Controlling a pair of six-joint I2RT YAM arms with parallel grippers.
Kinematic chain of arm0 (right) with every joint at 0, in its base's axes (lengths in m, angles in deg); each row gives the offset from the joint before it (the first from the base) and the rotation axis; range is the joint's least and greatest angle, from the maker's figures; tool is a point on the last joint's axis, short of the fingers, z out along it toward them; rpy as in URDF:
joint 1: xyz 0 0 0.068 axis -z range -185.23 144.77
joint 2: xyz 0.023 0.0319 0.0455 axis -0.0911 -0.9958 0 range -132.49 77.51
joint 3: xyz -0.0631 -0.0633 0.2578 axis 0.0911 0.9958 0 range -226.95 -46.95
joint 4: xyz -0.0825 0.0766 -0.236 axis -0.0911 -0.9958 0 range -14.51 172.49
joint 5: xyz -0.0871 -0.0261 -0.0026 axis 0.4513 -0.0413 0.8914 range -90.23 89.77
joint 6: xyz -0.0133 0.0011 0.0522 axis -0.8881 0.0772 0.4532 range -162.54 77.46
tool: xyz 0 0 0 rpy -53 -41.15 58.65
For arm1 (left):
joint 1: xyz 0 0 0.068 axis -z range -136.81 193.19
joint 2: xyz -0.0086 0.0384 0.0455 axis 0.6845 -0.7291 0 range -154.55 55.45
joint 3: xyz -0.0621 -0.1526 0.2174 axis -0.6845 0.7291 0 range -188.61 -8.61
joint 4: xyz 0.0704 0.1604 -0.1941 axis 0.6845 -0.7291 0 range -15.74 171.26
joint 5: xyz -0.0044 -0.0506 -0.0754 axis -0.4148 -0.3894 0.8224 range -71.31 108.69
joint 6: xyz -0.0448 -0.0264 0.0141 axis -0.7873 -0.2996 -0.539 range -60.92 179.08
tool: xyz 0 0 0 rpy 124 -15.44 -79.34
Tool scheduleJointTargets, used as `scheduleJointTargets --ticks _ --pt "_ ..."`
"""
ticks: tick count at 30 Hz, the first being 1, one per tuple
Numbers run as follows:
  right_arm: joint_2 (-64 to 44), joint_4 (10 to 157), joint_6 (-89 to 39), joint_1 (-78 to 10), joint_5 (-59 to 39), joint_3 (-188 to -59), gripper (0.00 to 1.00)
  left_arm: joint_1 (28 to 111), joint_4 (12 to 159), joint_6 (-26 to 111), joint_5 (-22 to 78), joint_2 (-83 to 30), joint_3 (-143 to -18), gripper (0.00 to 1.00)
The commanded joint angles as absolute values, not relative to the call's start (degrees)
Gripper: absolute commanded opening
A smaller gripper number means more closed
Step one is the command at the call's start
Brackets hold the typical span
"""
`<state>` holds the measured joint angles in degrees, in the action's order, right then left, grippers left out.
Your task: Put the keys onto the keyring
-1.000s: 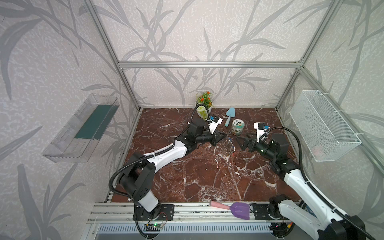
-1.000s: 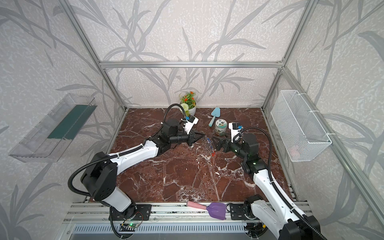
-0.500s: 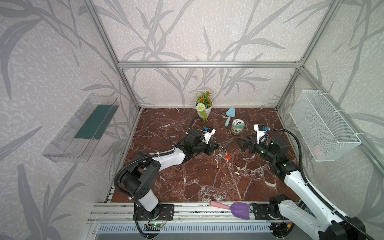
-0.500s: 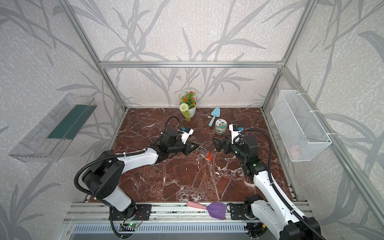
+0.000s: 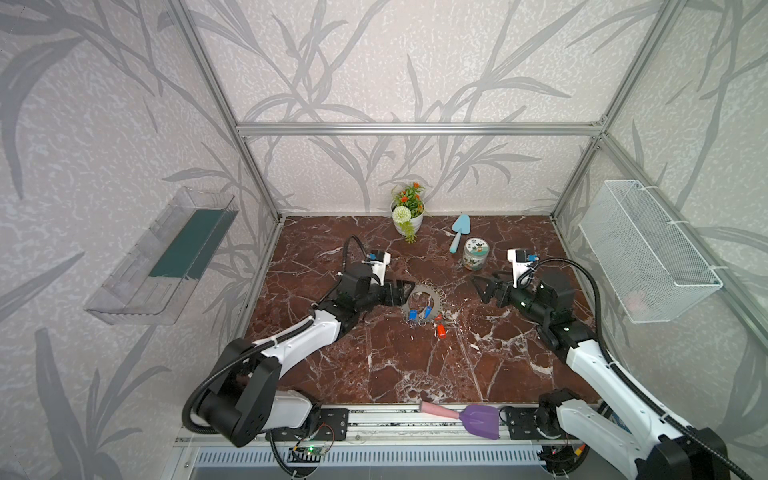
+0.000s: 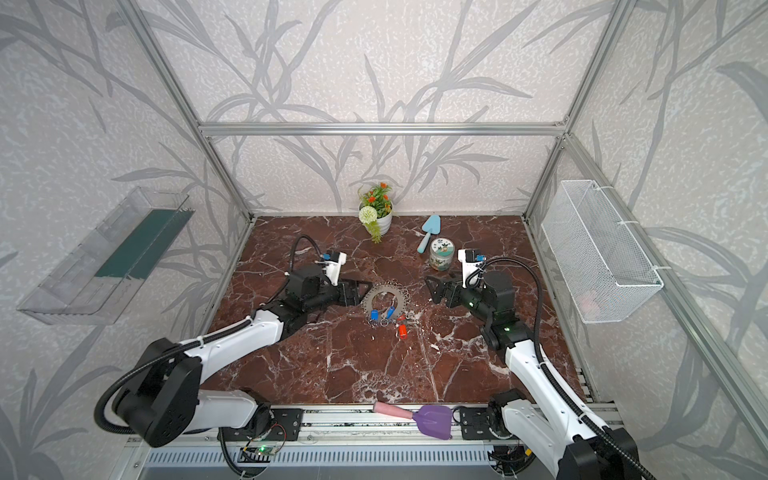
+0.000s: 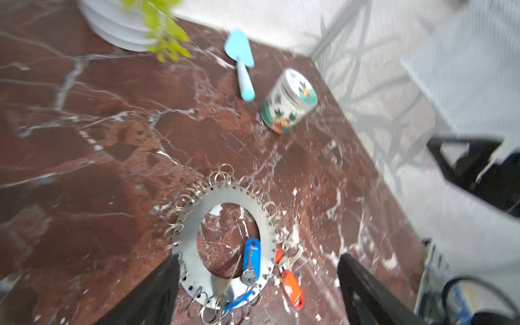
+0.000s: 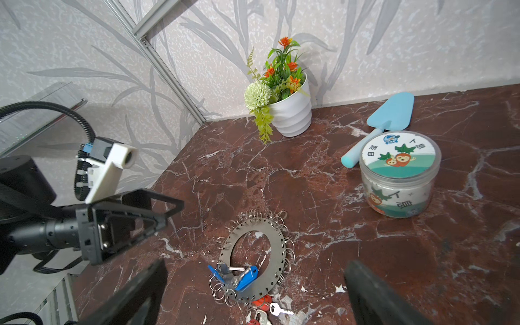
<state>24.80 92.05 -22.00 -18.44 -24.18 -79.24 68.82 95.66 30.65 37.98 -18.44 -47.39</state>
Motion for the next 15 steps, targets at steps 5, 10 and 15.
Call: scheduleJointTargets --ticks 5,10,15 --pt "29.2 81.4 -26.1 -17.8 -4.3 -84.7 0.99 61.0 82.6 28.4 12.7 -4.7 -49.4 0.99" --pt "29.3 81.3 -26.4 -16.8 11.8 -82.7 0.99 59.2 89.8 37.2 -10.8 -1.8 -43.3 0.99" --pt "28.6 93.2 -26.8 -16.7 21.0 -73.2 0.99 53.8 91.1 39.9 -20.4 -6.1 -41.1 0.99"
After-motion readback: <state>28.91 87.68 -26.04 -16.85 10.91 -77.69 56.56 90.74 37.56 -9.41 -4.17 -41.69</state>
